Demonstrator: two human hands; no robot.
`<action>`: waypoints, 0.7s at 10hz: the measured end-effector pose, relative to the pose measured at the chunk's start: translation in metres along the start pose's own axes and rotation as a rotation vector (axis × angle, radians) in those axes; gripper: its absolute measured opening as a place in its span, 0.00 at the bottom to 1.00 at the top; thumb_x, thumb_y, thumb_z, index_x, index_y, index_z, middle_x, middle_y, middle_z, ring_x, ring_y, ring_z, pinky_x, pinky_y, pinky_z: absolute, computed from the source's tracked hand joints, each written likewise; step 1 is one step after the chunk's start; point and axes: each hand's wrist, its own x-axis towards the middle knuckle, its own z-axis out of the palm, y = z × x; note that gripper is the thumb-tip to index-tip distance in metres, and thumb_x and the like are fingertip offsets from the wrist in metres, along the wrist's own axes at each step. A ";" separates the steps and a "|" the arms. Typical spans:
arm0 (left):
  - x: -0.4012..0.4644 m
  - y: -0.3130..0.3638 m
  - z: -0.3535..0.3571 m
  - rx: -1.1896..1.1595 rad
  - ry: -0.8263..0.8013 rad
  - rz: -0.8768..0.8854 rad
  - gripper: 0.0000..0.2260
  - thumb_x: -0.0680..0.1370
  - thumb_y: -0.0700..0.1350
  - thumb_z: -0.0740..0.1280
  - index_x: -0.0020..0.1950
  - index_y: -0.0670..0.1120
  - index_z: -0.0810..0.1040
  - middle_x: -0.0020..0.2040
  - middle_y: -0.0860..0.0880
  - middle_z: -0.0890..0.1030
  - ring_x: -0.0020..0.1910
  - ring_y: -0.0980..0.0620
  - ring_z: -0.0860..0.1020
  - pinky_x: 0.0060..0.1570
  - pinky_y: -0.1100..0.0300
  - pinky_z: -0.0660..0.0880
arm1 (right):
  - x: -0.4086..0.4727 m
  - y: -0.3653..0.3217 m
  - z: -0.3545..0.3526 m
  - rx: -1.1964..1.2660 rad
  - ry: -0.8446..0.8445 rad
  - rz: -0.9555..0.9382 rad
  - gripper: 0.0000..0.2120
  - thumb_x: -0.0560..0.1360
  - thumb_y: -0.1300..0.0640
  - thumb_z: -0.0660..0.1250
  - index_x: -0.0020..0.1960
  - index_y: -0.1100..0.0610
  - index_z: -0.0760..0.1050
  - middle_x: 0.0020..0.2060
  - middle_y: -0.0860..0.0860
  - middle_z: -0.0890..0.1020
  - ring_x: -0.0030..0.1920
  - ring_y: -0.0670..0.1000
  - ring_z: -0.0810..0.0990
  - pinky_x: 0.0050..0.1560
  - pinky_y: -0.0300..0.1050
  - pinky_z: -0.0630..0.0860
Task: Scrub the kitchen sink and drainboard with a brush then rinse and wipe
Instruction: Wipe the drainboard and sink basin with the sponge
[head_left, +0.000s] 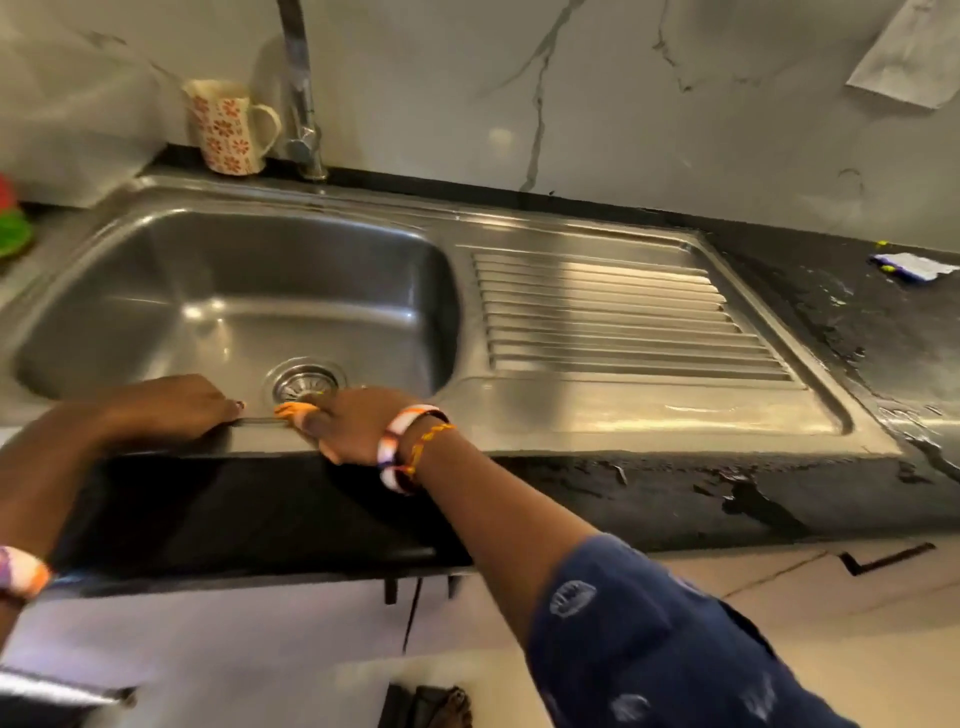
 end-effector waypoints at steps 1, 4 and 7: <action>-0.039 0.007 -0.025 0.047 0.026 -0.042 0.16 0.81 0.46 0.56 0.55 0.37 0.78 0.57 0.37 0.78 0.56 0.41 0.76 0.56 0.56 0.72 | 0.053 -0.023 -0.004 0.049 -0.106 0.040 0.19 0.82 0.53 0.53 0.62 0.63 0.74 0.60 0.61 0.77 0.56 0.56 0.76 0.44 0.40 0.67; -0.046 -0.009 -0.031 0.064 -0.051 -0.014 0.13 0.80 0.48 0.58 0.54 0.44 0.80 0.54 0.44 0.80 0.51 0.49 0.77 0.56 0.56 0.73 | 0.076 -0.051 -0.006 -0.194 -0.060 -0.006 0.18 0.80 0.53 0.53 0.60 0.63 0.75 0.59 0.60 0.77 0.49 0.59 0.74 0.38 0.40 0.64; -0.053 0.044 -0.052 0.321 -0.147 0.117 0.14 0.81 0.48 0.56 0.61 0.45 0.74 0.61 0.48 0.76 0.59 0.53 0.75 0.50 0.67 0.69 | 0.037 -0.037 -0.014 -0.130 0.269 -0.044 0.17 0.80 0.49 0.53 0.59 0.59 0.73 0.54 0.60 0.80 0.55 0.62 0.78 0.48 0.49 0.72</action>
